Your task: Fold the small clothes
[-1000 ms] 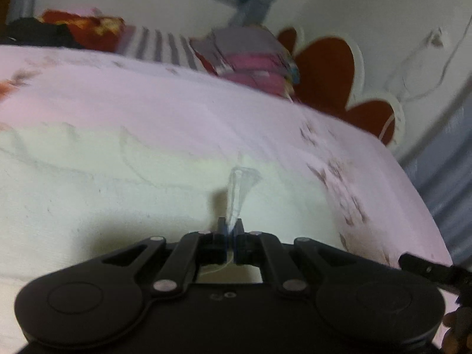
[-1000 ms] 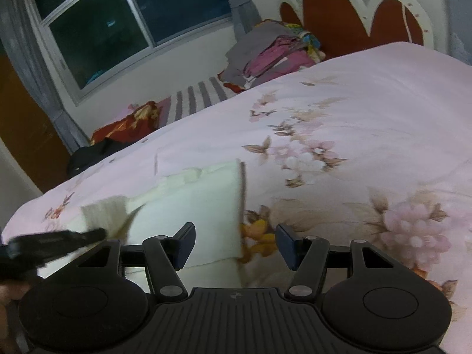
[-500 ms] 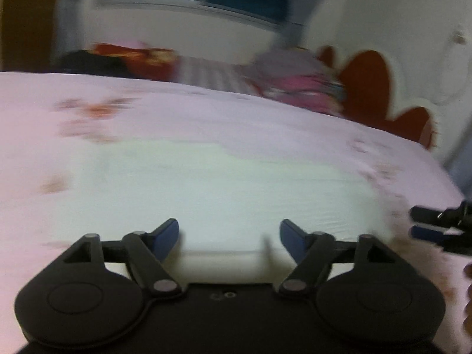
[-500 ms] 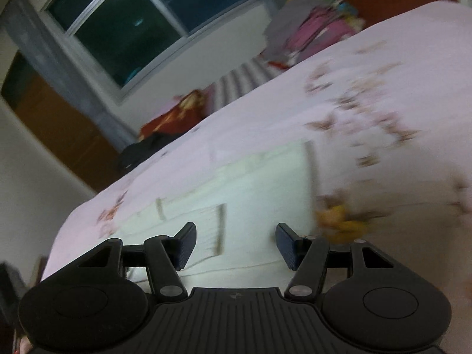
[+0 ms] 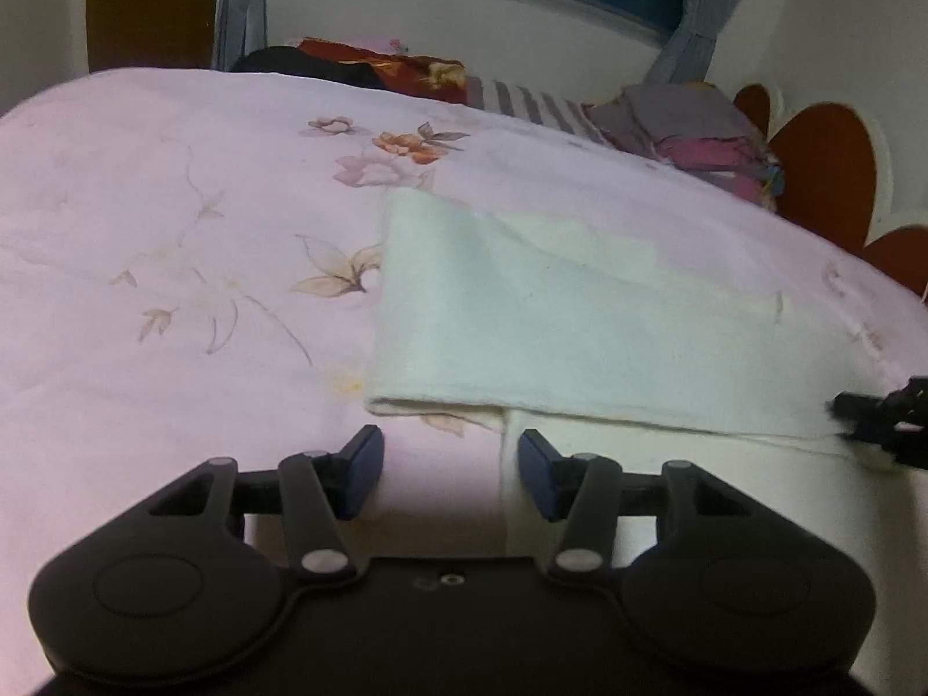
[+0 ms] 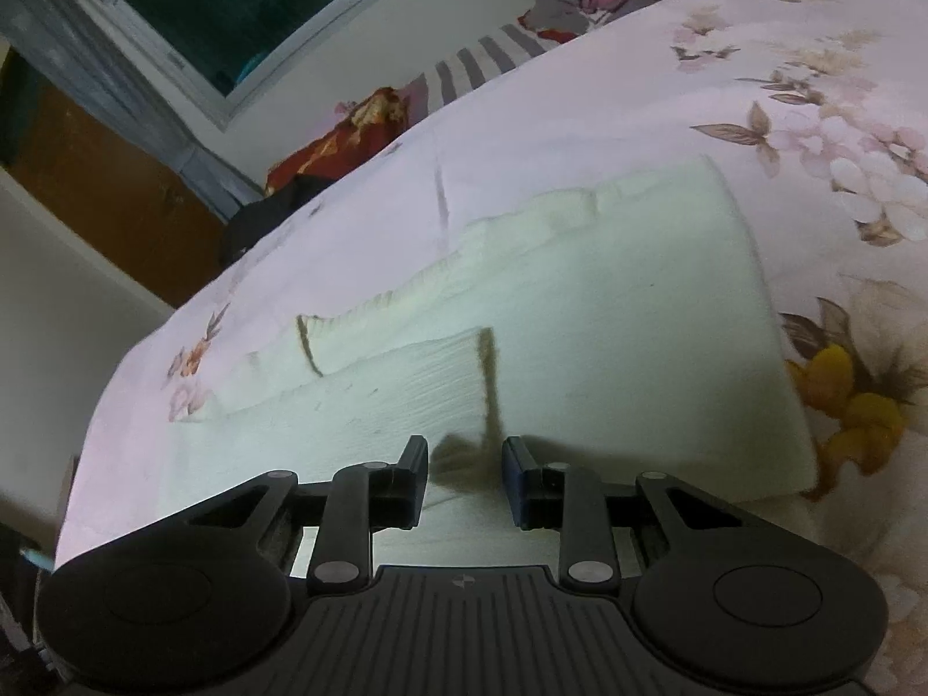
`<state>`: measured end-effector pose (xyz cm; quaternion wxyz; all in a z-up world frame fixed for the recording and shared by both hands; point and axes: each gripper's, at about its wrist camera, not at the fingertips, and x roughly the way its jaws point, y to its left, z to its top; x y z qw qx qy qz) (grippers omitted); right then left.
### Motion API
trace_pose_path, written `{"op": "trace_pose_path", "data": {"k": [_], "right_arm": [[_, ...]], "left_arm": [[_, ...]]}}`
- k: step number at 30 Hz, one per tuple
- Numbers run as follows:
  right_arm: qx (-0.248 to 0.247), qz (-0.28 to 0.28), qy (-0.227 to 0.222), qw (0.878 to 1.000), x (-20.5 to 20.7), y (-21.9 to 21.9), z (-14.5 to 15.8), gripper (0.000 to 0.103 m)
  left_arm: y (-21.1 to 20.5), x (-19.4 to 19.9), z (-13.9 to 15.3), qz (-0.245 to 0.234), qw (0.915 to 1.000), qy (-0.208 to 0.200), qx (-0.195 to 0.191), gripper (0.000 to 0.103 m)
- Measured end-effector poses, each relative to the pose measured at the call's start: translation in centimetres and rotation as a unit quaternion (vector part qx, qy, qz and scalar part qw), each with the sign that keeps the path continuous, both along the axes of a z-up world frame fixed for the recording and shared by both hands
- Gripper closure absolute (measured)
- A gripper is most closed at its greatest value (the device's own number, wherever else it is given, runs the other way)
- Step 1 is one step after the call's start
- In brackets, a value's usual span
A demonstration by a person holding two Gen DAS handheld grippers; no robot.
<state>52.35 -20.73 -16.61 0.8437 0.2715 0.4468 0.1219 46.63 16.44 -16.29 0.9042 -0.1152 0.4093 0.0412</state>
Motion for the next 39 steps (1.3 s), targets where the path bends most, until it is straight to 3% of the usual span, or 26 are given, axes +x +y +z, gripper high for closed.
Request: {"op": "trace_pose_path", "data": {"k": [4, 5, 6, 10, 13, 19, 39], "right_arm": [[-0.010, 0.008, -0.006, 1.000, 0.3, 0.4, 0.1, 0.074], [-0.010, 0.009, -0.008, 1.000, 0.3, 0.3, 0.1, 0.095], [-0.010, 0.011, -0.010, 1.000, 0.4, 0.5, 0.0, 0.099], [-0.025, 0.014, -0.039, 0.999, -0.4, 0.1, 1.2, 0.099], [-0.050, -0.018, -0.063, 0.997, -1.9, -1.6, 2.6, 0.099], [-0.061, -0.048, -0.061, 0.995, -4.1, -5.0, 3.2, 0.099], [-0.078, -0.066, -0.062, 0.993, -5.0, -6.5, 3.0, 0.099]], "left_arm": [[0.3, 0.7, -0.5, 0.012, 0.9999, -0.003, -0.011, 0.053], [0.1, 0.9, -0.6, 0.003, 1.0000, -0.003, -0.003, 0.051], [-0.4, 1.1, -0.6, -0.009, 0.9999, 0.000, 0.012, 0.050], [-0.6, 1.3, -0.6, -0.023, 0.9995, 0.003, 0.021, 0.049], [-0.4, 1.3, -0.5, -0.030, 0.9994, 0.004, 0.019, 0.049], [-0.1, 1.4, -0.4, -0.042, 0.9990, 0.005, 0.010, 0.059], [0.0, 1.6, -0.5, -0.058, 0.9982, 0.007, 0.014, 0.060]]}}
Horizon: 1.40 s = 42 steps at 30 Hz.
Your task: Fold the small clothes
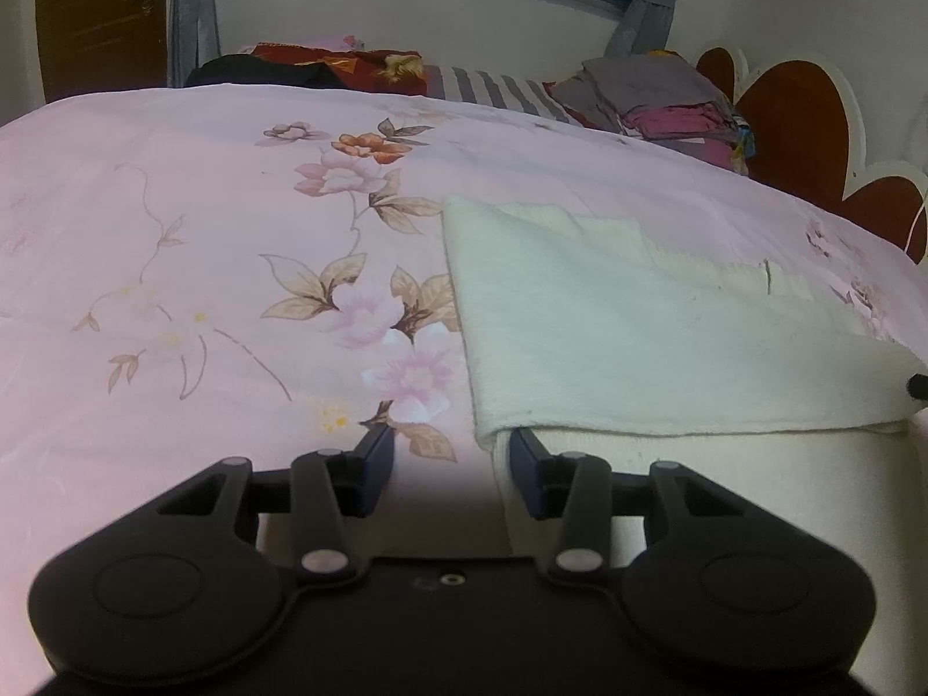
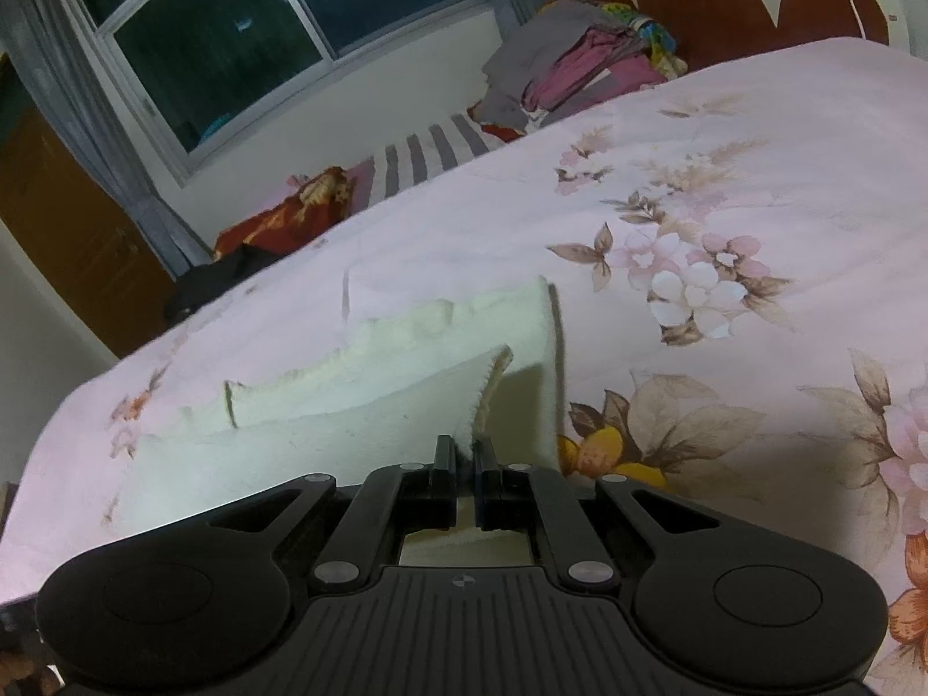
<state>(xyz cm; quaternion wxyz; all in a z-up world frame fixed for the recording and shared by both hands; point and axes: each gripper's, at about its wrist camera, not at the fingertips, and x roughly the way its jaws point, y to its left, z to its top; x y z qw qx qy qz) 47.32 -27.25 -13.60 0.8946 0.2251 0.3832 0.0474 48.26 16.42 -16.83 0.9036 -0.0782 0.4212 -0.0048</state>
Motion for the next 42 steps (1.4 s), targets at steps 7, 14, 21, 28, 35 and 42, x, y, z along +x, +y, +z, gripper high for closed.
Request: {"op": "trace_pose_path", "data": {"k": [7, 14, 21, 28, 35, 42], "right_arm": [[-0.035, -0.002, 0.013, 0.999, 0.5, 0.6, -1.5, 0.099], [-0.045, 0.000, 0.020, 0.999, 0.5, 0.7, -2.1, 0.099], [-0.051, -0.005, 0.020, 0.998, 0.2, 0.2, -1.9, 0.099], [-0.051, -0.007, 0.023, 0.998, 0.3, -0.1, -2.2, 0.099], [-0.092, -0.034, -0.051, 0.994, -2.0, 1.0, 1.2, 0.099], [-0.074, 0.120, -0.026, 0.990, 0.4, 11.2, -0.5, 0.098]], "left_arm": [[0.0, 0.0, 0.1, -0.004, 1.0000, 0.005, 0.003, 0.060], [0.1, -0.1, 0.1, -0.007, 1.0000, 0.006, 0.000, 0.060], [0.3, 0.0, 0.0, -0.008, 0.9999, 0.005, -0.004, 0.060], [0.4, 0.0, -0.1, -0.012, 0.9999, 0.005, -0.003, 0.059], [-2.1, -1.8, 3.3, -0.043, 0.9925, -0.075, 0.086, 0.038], [-9.2, 1.7, 1.7, -0.111, 0.9924, -0.045, 0.028, 0.042]]}}
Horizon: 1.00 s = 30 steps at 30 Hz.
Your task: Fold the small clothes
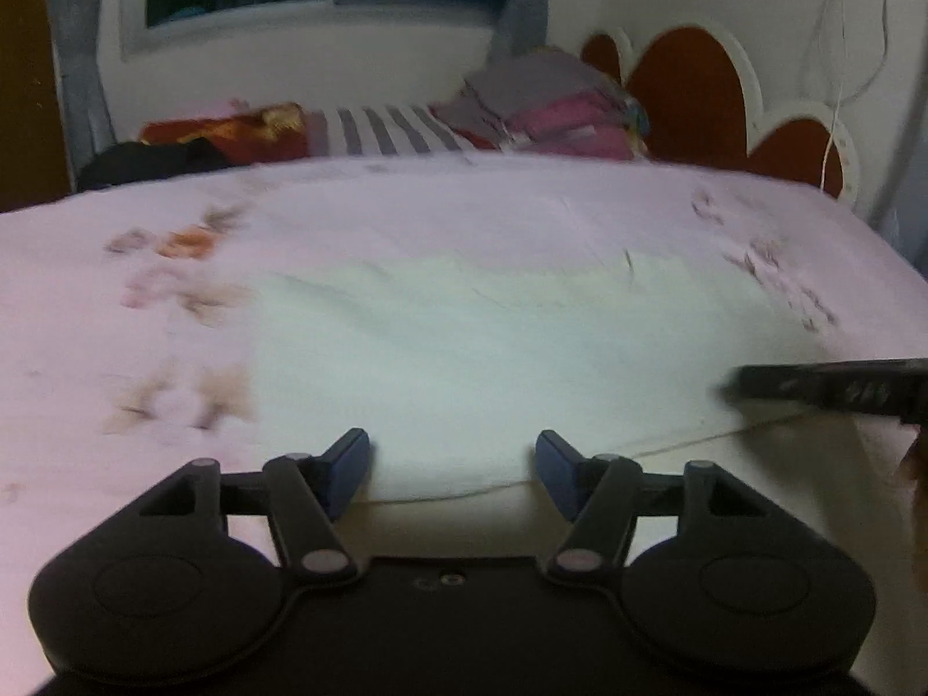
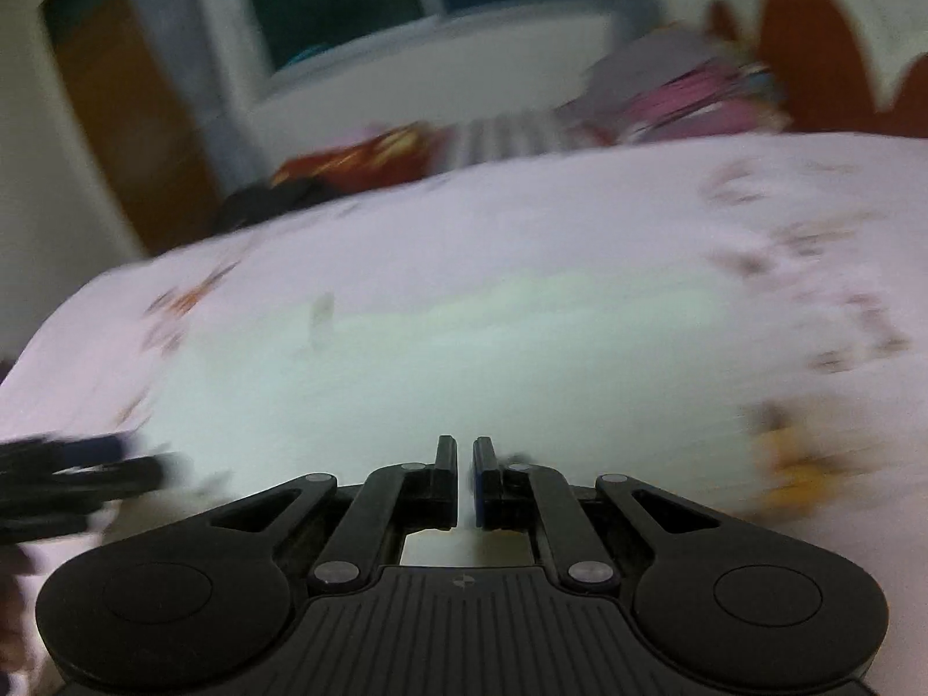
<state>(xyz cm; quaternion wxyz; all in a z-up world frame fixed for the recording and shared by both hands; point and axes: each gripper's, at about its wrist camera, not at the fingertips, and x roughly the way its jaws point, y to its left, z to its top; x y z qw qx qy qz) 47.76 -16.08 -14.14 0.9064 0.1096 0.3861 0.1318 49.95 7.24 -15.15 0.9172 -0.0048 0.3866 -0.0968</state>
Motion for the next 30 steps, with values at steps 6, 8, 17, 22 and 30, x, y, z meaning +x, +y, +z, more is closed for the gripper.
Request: {"op": "trace_pose_path", "data": {"k": [6, 8, 17, 22, 30], "right_arm": [[0.007, 0.031, 0.018, 0.999, 0.8, 1.4, -2.1, 0.099], [-0.007, -0.018, 0.012, 1.000, 0.4, -1.4, -2.3, 0.099], [0.008, -0.120, -0.012, 0.993, 2.4, -6.0, -0.5, 0.098], [0.002, -0.073, 0.011, 0.997, 7.1, -3.5, -1.2, 0.098], [-0.014, -0.124, 0.033, 0.992, 7.0, -6.8, -2.3, 0.098]], "left_arm": [[0.3, 0.3, -1.6, 0.010, 0.9999, 0.006, -0.010, 0.041], [2.0, -0.2, -1.8, 0.016, 0.9998, 0.005, -0.013, 0.041], [2.3, 2.4, 0.0, -0.040, 0.9991, -0.012, -0.010, 0.037], [2.7, 8.3, -0.5, -0.034, 0.9994, -0.003, 0.008, 0.037], [5.8, 9.8, -1.5, -0.011, 0.9999, 0.003, -0.010, 0.036]]}}
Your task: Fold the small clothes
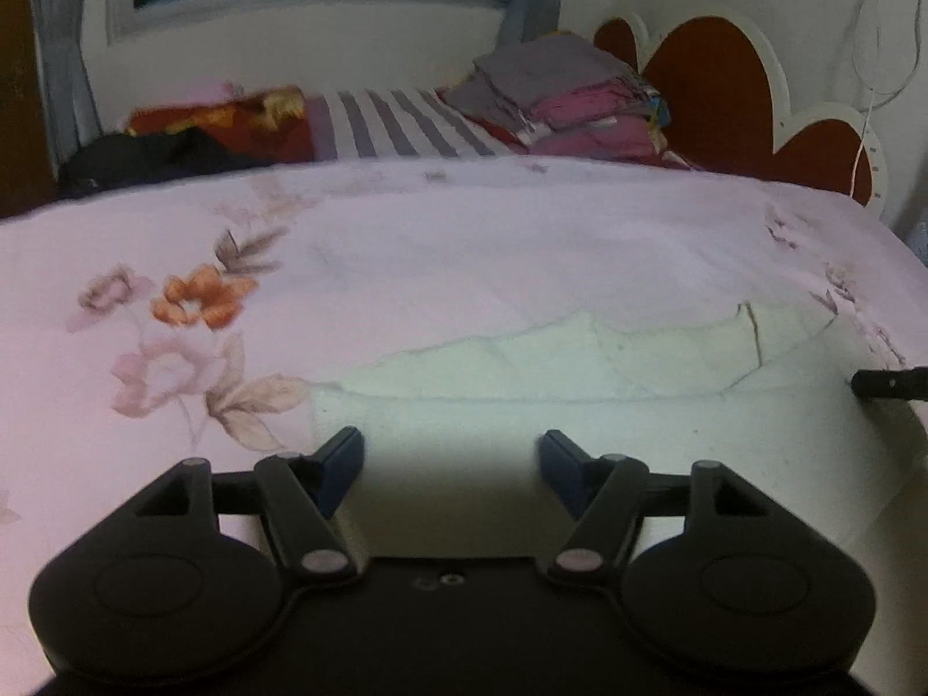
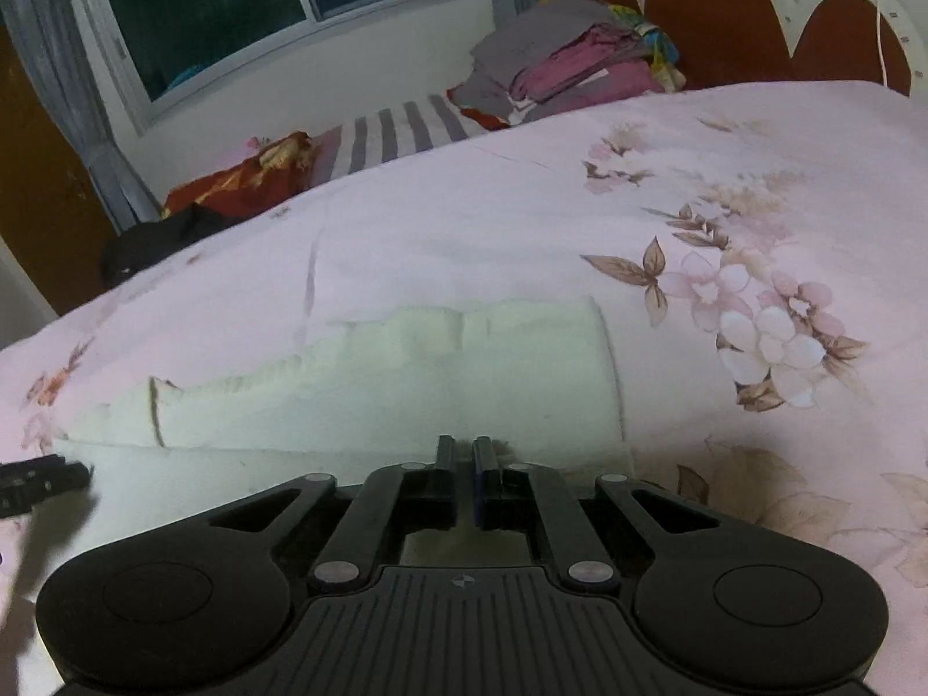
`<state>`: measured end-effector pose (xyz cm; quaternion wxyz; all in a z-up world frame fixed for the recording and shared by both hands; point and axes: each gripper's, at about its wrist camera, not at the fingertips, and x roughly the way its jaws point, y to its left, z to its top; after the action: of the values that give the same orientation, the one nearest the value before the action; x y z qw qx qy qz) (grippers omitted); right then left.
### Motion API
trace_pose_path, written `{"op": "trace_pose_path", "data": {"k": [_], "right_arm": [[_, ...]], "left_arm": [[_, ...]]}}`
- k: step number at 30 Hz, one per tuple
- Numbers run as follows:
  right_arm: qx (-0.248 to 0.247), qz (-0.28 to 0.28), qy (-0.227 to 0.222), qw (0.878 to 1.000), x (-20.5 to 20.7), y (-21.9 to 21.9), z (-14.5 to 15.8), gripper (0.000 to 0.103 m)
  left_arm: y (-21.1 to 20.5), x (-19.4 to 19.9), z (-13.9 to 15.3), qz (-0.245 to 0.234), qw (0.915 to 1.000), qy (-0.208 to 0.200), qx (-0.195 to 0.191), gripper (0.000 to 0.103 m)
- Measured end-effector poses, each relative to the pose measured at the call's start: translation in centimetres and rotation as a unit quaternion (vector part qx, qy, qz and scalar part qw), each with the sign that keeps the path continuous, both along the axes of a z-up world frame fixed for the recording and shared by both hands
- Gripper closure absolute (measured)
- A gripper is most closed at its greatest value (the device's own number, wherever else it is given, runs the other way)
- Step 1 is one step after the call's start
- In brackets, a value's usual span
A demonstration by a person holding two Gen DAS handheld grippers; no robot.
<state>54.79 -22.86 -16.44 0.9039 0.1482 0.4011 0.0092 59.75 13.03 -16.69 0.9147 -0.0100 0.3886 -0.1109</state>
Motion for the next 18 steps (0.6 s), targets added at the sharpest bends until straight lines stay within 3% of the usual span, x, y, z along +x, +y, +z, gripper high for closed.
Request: {"op": "trace_pose_path", "data": {"k": [3, 6, 10, 13, 18], "right_arm": [[0.022, 0.051, -0.021, 0.998, 0.3, 3.0, 1.1, 0.098], [0.035, 0.106, -0.011, 0.994, 1.3, 7.2, 0.9, 0.098], [0.032, 0.135, 0.009, 0.990, 1.9, 10.2, -0.4, 0.099], [0.024, 0.132, 0.006, 0.991, 1.2, 8.9, -0.6, 0.099], [-0.011, 0.032, 0.013, 0.999, -1.0, 1.0, -0.7, 0.103]], "left_arm": [[-2.1, -0.5, 0.8, -0.019, 0.9995, -0.010, -0.020, 0.034], [-4.4, -0.4, 1.0, -0.036, 0.9990, -0.005, -0.025, 0.034], [-6.1, -0.9, 0.0, -0.045, 0.9985, 0.011, -0.028, 0.033], [-5.2, -1.8, -0.9, -0.034, 0.9993, 0.008, -0.013, 0.034], [-2.4, -3.8, -1.0, -0.008, 1.0000, -0.002, -0.002, 0.034]]}}
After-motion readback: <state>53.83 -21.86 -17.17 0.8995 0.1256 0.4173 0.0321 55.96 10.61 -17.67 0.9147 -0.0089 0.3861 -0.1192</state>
